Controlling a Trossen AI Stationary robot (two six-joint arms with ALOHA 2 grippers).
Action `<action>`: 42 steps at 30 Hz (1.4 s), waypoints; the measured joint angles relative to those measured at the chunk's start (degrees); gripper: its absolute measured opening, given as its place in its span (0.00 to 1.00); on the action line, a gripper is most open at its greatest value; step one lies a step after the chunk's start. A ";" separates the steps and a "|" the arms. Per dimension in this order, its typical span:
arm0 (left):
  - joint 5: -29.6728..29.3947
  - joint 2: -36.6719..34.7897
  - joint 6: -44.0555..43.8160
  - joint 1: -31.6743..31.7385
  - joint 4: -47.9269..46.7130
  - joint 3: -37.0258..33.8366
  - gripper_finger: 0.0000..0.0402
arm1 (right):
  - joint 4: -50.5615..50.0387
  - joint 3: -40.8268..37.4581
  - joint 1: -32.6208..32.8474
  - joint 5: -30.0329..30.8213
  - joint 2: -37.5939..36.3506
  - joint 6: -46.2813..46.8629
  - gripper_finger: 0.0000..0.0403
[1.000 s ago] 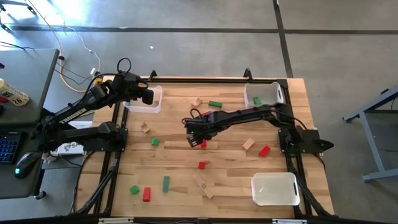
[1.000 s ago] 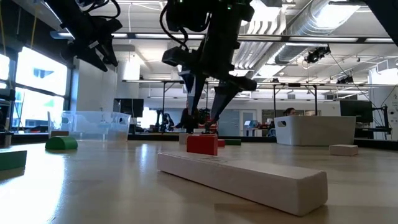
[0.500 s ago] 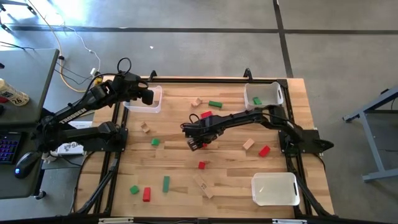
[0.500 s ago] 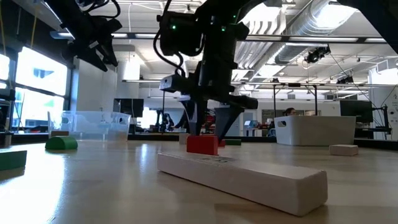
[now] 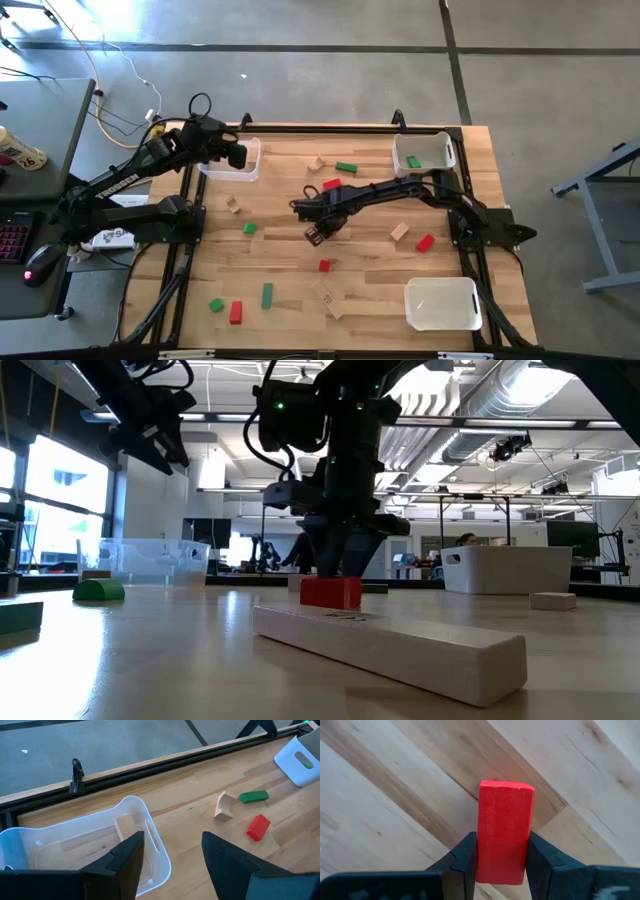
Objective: Sort & place blocks by color
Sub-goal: Put the red block into the white bin
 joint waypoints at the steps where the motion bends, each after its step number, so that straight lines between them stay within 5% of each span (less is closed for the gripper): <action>1: 0.00 0.00 0.05 0.00 -0.24 0.00 0.46 | -0.15 0.11 0.19 -0.01 0.00 -0.32 0.25; 42: -0.24 0.02 0.40 -0.02 -0.95 0.00 0.46 | -38.24 0.94 3.73 28.56 -10.36 1.15 0.25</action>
